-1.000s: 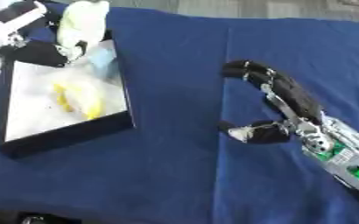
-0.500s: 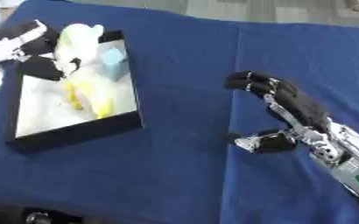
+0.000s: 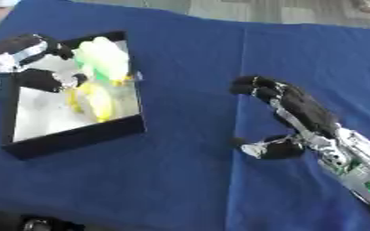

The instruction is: Pick up the objects with one hand, pass them to the other hand, and then place them into the box on the other side of the table.

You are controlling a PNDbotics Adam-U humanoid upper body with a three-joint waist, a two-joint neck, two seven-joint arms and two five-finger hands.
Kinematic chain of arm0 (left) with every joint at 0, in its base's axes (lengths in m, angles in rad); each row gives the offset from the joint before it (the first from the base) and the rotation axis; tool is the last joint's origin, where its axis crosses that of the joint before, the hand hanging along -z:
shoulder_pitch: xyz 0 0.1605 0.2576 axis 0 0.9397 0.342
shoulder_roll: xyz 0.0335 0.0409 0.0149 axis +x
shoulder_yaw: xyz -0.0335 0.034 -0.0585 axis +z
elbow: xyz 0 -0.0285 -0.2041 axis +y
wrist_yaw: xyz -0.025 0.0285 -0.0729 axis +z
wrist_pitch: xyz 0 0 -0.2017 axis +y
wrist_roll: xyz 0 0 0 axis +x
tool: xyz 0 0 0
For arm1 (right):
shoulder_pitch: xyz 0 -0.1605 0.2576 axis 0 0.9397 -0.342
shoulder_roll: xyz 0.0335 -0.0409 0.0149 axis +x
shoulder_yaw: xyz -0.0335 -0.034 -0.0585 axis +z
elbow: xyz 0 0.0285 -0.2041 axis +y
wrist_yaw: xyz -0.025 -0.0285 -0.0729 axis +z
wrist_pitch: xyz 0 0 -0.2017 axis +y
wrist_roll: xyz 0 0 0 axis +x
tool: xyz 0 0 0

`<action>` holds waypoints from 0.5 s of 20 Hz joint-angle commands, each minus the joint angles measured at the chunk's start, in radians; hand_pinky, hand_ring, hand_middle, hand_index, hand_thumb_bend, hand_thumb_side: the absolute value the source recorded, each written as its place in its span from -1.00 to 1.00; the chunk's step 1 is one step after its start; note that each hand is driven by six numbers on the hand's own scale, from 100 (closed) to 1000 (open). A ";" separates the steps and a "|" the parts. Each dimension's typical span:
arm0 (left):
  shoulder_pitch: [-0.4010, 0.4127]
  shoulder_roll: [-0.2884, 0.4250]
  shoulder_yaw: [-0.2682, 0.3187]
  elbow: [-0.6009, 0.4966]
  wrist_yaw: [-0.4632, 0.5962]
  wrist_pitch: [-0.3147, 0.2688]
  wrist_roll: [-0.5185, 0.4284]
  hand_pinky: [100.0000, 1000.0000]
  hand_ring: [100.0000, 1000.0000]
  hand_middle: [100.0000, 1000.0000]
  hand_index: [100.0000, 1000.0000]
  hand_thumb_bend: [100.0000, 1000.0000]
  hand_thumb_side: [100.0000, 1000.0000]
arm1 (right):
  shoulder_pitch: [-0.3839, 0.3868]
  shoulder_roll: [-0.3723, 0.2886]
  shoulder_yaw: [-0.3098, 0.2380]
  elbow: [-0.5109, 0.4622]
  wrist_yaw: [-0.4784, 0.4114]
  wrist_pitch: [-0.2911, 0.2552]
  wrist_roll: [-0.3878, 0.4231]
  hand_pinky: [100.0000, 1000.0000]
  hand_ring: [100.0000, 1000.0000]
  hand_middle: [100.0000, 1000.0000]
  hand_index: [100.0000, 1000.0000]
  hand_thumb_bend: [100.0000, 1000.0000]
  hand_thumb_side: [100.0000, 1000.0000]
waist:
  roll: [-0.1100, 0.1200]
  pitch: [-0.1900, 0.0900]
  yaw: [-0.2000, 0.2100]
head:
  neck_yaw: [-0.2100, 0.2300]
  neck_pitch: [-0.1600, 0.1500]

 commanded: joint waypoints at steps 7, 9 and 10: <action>-0.013 0.018 0.030 -0.004 -0.007 -0.012 0.048 1.00 0.70 0.37 0.61 -0.56 0.79 | -0.005 -0.015 -0.011 -0.021 -0.005 0.002 -0.008 0.51 0.49 0.58 0.65 -0.09 -0.74 | -0.004 -0.014 -0.007 | -0.020 -0.003; -0.012 0.018 0.033 -0.015 0.008 -0.004 0.058 1.00 0.67 0.36 0.61 -0.71 0.64 | -0.003 -0.015 -0.012 -0.021 -0.007 0.001 -0.011 0.50 0.49 0.58 0.65 -0.10 -0.74 | -0.002 -0.014 -0.008 | -0.026 -0.002; -0.011 0.018 0.033 -0.019 0.015 0.002 0.062 1.00 0.66 0.35 0.61 -0.76 0.60 | -0.003 -0.016 -0.013 -0.021 -0.009 0.002 -0.012 0.50 0.49 0.59 0.65 -0.10 -0.74 | -0.002 -0.014 -0.009 | -0.027 -0.002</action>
